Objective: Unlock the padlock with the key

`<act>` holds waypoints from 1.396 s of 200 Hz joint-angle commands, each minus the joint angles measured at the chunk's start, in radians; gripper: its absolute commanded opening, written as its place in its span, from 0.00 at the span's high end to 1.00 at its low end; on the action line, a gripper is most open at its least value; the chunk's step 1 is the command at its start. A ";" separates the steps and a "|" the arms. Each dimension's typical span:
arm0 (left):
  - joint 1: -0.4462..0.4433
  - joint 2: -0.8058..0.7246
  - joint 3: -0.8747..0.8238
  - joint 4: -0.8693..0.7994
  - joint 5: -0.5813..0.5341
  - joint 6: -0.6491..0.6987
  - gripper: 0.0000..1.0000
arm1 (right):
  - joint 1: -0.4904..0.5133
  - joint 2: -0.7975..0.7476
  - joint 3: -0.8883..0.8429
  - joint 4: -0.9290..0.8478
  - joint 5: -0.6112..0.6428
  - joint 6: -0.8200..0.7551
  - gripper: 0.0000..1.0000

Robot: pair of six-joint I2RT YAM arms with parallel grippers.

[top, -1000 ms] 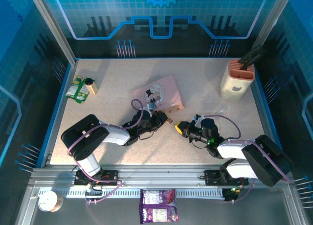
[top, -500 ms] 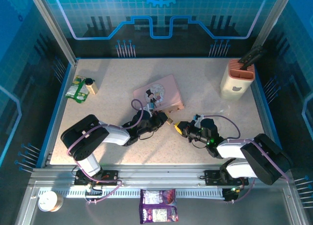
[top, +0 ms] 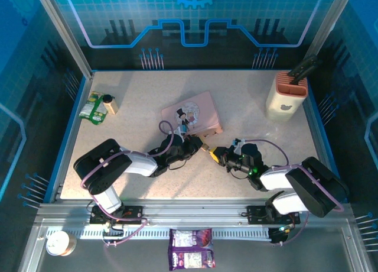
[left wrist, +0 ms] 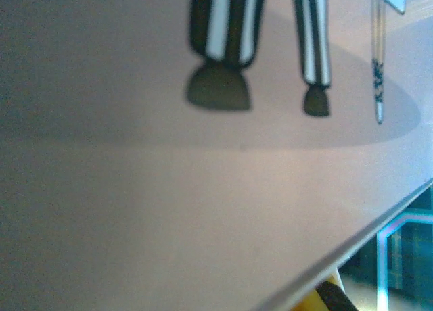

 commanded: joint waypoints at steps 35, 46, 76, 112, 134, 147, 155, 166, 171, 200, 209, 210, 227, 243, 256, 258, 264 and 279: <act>-0.069 -0.030 0.040 0.067 0.089 -0.065 1.00 | 0.018 -0.001 0.037 0.046 0.015 0.000 1.00; -0.075 -0.025 0.041 0.072 0.089 -0.067 1.00 | 0.021 -0.003 0.037 0.048 0.016 -0.001 1.00; -0.094 -0.012 0.059 0.059 0.086 -0.074 1.00 | 0.028 -0.004 0.055 0.032 0.010 -0.011 1.00; -0.112 0.007 0.069 0.050 0.072 -0.092 1.00 | 0.024 0.009 0.052 0.068 -0.012 -0.013 1.00; -0.103 -0.013 0.074 -0.013 0.061 -0.074 1.00 | 0.023 -0.031 0.029 0.036 0.007 -0.032 0.91; -0.096 -0.024 0.068 -0.030 0.055 -0.070 1.00 | 0.022 -0.097 0.037 -0.094 0.009 -0.079 0.80; -0.089 -0.035 0.062 -0.047 0.049 -0.071 1.00 | 0.022 -0.141 0.039 -0.165 0.019 -0.106 0.72; -0.079 -0.054 0.056 -0.086 0.038 -0.067 1.00 | 0.016 -0.208 0.042 -0.274 0.034 -0.150 0.63; -0.076 -0.062 0.054 -0.102 0.032 -0.065 1.00 | 0.011 -0.242 0.046 -0.335 0.038 -0.170 0.60; -0.042 -0.106 0.045 -0.181 0.017 -0.059 1.00 | -0.018 -0.441 0.109 -0.746 0.079 -0.362 0.42; -0.031 -0.116 0.044 -0.195 0.019 -0.056 1.00 | -0.028 -0.492 0.131 -0.858 0.092 -0.437 0.41; -0.030 -0.117 0.044 -0.197 0.019 -0.056 1.00 | -0.030 -0.497 0.135 -0.869 0.093 -0.445 0.41; -0.011 -0.134 0.045 -0.223 0.028 -0.048 1.00 | -0.041 -0.567 0.180 -1.021 0.118 -0.606 0.42; 0.006 -0.149 0.049 -0.251 0.040 -0.031 1.00 | -0.025 -0.599 0.225 -1.108 0.117 -0.821 0.44; 0.022 -0.158 0.051 -0.275 0.056 -0.020 1.00 | 0.016 -0.626 0.245 -1.163 0.163 -0.964 0.44; 0.025 -0.161 0.052 -0.280 0.059 -0.019 1.00 | 0.024 -0.631 0.246 -1.170 0.178 -0.979 0.44; 0.032 -0.168 0.051 -0.293 0.066 -0.018 1.00 | 0.054 -0.649 0.247 -1.176 0.222 -1.020 0.44; 0.044 -0.188 0.039 -0.306 0.075 -0.018 1.00 | 0.141 -0.682 0.229 -1.130 0.317 -1.126 0.46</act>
